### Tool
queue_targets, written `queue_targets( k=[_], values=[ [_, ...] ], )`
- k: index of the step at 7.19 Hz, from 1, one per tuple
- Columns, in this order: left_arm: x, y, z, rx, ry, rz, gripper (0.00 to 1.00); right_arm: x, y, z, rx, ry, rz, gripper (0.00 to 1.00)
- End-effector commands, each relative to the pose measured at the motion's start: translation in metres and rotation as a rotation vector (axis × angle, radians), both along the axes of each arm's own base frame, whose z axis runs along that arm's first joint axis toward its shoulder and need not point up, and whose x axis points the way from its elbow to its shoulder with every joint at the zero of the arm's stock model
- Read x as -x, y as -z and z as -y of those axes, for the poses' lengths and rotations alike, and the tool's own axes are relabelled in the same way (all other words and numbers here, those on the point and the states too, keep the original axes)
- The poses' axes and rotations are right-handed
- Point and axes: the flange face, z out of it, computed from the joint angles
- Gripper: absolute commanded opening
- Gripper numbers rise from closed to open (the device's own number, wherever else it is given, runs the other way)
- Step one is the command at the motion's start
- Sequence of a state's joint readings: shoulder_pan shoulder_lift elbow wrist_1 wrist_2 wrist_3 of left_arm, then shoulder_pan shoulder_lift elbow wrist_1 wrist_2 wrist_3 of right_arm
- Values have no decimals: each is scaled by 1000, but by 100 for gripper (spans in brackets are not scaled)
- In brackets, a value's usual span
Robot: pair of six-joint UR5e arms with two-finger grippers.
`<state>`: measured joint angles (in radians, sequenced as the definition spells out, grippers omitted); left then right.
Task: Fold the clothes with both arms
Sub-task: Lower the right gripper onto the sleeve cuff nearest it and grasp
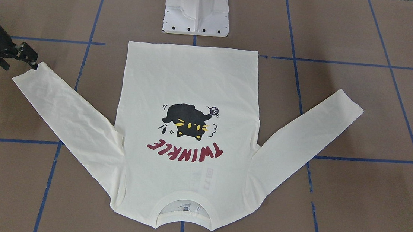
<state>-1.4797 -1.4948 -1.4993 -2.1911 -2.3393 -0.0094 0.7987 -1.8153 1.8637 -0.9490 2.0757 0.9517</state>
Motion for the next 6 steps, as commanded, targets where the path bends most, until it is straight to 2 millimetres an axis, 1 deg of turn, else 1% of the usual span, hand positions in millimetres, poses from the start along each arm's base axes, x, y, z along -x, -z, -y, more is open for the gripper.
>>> queue_targets(
  k=[1,2,6],
  values=[
    [0,-1,0,-5,1,-1,100,2,-18,-4,27,-6,-27,100],
    [0,-1,0,-5,0,-1,100,5,-30,-2,40,-3,-39,100],
    [0,5,2,-16,2,-2,100,9,-42,0,53,3,-50,100]
  ],
)
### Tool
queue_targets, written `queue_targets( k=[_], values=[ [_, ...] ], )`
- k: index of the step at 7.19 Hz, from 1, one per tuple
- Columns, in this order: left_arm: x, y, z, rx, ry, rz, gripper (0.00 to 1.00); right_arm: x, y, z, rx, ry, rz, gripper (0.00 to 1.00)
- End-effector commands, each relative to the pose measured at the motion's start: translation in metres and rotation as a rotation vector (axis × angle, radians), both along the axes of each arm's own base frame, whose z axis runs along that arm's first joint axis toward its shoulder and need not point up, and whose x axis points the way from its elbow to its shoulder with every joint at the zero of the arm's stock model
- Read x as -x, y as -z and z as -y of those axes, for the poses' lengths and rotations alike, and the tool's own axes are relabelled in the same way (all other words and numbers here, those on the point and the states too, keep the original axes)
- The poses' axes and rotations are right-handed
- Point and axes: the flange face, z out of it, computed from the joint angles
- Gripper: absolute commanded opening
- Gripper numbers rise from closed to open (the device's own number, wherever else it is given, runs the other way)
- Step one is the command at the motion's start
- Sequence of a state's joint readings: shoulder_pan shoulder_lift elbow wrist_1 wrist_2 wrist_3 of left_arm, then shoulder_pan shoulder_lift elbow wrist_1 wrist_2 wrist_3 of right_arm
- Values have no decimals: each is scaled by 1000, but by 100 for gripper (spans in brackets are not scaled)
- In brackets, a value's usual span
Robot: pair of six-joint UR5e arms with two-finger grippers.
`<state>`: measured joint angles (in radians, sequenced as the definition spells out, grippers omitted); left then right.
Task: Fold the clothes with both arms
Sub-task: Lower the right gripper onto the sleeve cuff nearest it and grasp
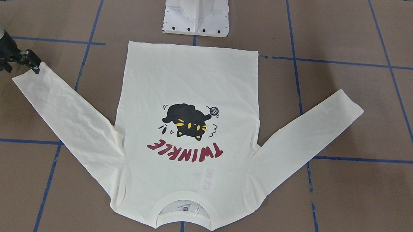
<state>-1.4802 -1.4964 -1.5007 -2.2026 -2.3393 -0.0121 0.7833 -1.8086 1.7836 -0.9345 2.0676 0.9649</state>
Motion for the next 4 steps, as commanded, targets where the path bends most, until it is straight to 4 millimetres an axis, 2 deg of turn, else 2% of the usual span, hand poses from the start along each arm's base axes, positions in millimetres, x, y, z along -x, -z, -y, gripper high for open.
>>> queue_targets(
  k=[1,2,4],
  values=[
    [-1,2,2,-5,-1,-1,100,4,-9,3,10,3,-9,100],
    [-1,3,2,-6,-1,-1,100,5,-6,3,12,6,-2,99],
    [-1,2,3,-5,-2,0,100,5,-6,3,15,7,0,83]
  ],
)
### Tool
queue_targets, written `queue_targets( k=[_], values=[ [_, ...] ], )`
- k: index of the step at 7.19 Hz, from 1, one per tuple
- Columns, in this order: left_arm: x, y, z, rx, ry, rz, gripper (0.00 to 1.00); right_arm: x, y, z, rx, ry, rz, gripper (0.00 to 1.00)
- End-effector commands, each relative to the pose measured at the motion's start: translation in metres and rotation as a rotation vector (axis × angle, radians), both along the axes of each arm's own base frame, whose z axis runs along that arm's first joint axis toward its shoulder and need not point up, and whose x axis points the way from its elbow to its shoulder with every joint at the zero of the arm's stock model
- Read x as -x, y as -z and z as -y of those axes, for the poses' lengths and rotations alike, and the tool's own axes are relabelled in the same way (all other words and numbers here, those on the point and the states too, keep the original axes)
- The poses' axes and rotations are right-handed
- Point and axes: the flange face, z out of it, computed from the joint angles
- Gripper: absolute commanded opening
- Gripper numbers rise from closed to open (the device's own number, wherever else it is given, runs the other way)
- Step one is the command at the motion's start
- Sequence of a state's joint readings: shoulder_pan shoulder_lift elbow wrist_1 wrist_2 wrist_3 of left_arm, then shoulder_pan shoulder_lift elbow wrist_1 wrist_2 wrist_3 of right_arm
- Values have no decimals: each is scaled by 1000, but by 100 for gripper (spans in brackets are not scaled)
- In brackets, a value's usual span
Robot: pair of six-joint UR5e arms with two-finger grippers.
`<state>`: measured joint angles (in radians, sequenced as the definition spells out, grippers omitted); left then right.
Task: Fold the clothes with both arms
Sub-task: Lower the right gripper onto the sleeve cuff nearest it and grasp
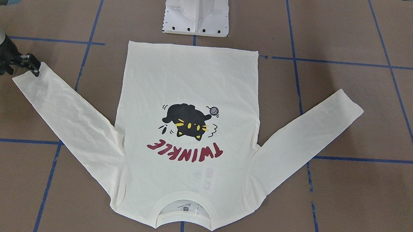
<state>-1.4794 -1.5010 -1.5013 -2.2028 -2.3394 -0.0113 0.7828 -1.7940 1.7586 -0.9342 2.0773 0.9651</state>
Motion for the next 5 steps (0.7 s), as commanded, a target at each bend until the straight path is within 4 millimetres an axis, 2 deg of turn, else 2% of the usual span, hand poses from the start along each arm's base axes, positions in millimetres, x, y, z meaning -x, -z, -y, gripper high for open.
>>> queue_targets(
  k=[1,2,4,5],
  values=[
    [0,-1,0,1,-1,0,100,1,0,-1,3,3,3,73],
    [0,-1,1,1,1,0,100,2,2,-2,12,11,12,59],
    [0,-1,1,1,-1,0,100,2,3,-3,17,16,19,20],
    [0,-2,1,4,0,0,100,2,4,-3,16,17,21,5]
  ],
)
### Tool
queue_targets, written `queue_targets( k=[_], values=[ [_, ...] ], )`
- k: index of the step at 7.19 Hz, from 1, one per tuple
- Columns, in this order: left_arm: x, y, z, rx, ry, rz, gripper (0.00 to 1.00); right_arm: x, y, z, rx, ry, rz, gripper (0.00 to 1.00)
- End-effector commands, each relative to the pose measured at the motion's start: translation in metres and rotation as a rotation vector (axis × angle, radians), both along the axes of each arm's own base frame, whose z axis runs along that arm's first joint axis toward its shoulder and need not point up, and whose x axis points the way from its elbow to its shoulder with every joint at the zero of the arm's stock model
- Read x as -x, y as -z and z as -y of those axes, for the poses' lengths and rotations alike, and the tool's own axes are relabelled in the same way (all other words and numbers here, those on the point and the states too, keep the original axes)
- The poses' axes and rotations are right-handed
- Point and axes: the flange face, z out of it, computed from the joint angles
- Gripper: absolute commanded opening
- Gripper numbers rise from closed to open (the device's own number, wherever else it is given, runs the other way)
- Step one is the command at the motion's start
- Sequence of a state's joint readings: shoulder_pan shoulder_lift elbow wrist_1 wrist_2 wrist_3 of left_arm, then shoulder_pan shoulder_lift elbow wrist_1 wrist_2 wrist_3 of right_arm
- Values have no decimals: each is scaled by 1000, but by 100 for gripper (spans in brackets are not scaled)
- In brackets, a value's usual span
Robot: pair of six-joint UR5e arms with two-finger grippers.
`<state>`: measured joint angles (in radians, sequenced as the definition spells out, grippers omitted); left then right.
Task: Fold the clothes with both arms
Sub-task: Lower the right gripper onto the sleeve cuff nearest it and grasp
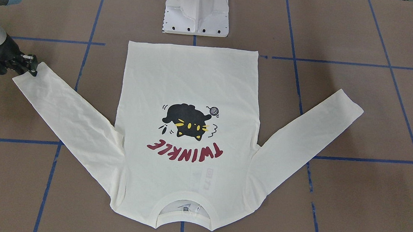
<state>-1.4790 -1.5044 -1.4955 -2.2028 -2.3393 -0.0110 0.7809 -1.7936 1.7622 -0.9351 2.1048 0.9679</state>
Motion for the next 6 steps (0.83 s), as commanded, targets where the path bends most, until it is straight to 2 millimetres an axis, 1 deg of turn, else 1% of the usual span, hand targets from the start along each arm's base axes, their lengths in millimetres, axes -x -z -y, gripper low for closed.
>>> queue_targets(
  k=[1,2,3,4,5,6],
  values=[
    [0,-1,0,3,1,0,100,0,2,0,-2,1,4,0],
    [0,-1,0,3,1,0,100,0,4,0,-5,1,6,0],
    [0,-2,1,5,1,0,100,0,15,1,-22,-3,19,0],
    [0,-1,1,3,2,-1,100,0,34,2,-49,-7,45,0],
    [0,-1,1,4,2,-1,100,8,53,9,-78,-7,71,0],
    [0,-1,1,6,2,-1,100,30,80,34,-108,-12,104,0]
  ],
)
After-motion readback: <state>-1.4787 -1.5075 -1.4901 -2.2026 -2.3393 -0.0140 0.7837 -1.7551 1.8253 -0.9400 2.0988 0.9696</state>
